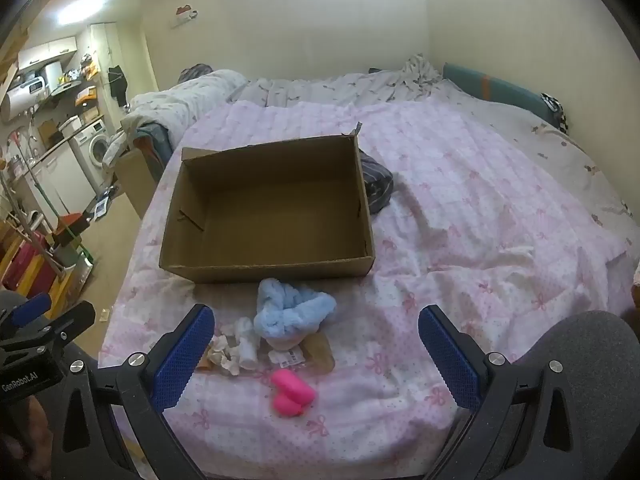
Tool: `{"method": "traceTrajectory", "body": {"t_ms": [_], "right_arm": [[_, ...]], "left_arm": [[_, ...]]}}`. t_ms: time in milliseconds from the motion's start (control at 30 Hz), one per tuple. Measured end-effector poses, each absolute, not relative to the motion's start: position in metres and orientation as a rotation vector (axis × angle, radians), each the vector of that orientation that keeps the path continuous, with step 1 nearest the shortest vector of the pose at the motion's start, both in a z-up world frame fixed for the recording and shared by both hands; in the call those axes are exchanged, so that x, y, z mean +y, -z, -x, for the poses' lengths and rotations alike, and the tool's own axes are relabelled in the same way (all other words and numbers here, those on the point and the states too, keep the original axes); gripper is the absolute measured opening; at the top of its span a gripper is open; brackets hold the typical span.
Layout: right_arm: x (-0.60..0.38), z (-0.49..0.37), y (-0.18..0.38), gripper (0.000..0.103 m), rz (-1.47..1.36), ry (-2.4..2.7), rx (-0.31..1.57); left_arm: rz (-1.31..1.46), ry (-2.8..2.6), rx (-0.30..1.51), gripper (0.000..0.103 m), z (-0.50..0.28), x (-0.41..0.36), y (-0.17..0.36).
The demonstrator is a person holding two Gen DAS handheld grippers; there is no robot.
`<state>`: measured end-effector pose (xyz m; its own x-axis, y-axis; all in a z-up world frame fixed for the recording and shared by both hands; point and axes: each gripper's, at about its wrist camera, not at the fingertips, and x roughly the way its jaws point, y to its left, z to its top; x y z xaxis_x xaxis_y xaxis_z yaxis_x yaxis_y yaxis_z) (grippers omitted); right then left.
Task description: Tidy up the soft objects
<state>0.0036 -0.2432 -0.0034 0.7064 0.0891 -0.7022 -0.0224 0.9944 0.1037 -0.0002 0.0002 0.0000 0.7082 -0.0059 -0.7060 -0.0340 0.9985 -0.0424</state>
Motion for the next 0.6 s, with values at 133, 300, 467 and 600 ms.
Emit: {"method": "traceTrajectory", "body": {"t_ms": [133, 300, 467, 600], "right_arm": [[-0.2435, -0.0041, 0.004, 0.103, -0.102, -0.067, 0.792], [-0.2439, -0.0038, 0.0037, 0.103, -0.104, -0.06, 0.787], [-0.2448, -0.0017, 0.0047, 0.103, -0.105, -0.06, 0.789], [-0.2448, -0.0024, 0.0041, 0.103, -0.107, -0.059, 0.789]], "left_arm": [[0.047, -0.021, 0.783, 0.103, 0.0011, 0.0006, -0.0012], [0.047, -0.022, 0.778, 0.103, 0.004, 0.0031, -0.0034], [0.046, -0.025, 0.781, 0.103, 0.0067, -0.0001, -0.0013], [0.042, -0.023, 0.786, 0.103, 0.003, -0.0003, -0.0003]]}}
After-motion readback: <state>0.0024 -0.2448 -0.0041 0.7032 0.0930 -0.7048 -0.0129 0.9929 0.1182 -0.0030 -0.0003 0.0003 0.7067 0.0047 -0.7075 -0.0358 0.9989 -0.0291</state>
